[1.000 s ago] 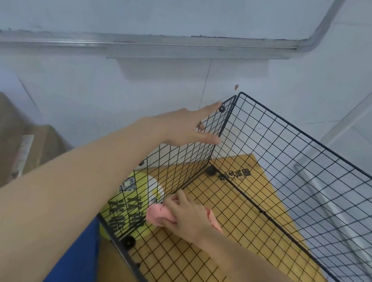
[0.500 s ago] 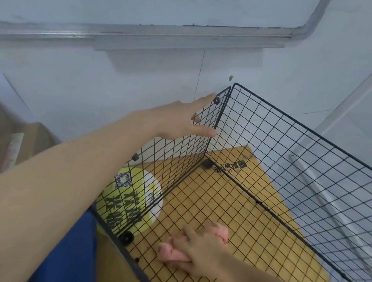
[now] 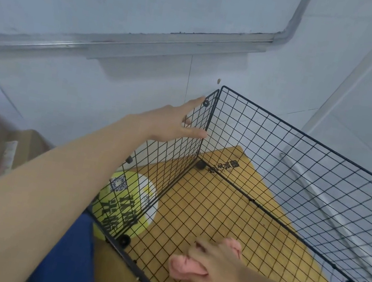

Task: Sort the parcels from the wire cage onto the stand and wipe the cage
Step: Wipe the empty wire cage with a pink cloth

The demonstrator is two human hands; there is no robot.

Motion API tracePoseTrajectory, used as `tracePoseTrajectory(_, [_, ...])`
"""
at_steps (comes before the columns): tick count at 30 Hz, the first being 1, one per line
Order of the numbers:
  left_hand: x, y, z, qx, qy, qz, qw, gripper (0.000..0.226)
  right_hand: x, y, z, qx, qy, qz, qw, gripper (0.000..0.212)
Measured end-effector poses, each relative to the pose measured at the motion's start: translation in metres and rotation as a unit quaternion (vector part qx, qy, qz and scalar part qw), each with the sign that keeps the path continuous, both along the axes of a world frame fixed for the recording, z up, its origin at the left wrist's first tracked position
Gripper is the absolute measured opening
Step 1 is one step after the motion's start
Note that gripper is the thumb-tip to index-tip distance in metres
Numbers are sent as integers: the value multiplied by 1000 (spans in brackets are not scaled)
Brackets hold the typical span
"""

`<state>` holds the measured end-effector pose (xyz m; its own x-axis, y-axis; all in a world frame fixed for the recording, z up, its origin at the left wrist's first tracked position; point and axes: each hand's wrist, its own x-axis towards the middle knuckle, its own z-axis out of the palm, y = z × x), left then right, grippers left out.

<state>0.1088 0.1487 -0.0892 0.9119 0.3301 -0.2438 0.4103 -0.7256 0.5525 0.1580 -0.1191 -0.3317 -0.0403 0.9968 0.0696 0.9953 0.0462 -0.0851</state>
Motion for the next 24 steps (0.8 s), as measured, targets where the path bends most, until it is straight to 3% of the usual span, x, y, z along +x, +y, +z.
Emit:
tracePoseTrajectory(8, [12, 3, -2, -20, -15, 18, 1000, 89, 59, 83, 23, 99, 63, -202, 972, 34])
tracePoseTrajectory(13, [13, 4, -12, -1, -49, 26, 998, 91, 84, 126, 23, 23, 87, -323, 942, 54])
tracePoseTrajectory(18, [13, 8, -16, 4, -51, 18, 999, 94, 97, 143, -8, -51, 60, -325, 943, 69])
tracePoseTrajectory(21, [14, 9, -16, 1, -51, 22, 998, 97, 95, 146, -10, -61, 55, -303, 949, 57])
tracePoseTrajectory(24, [13, 7, -15, 8, -49, 22, 999, 98, 76, 138, -4, -82, 110, -279, 950, 48])
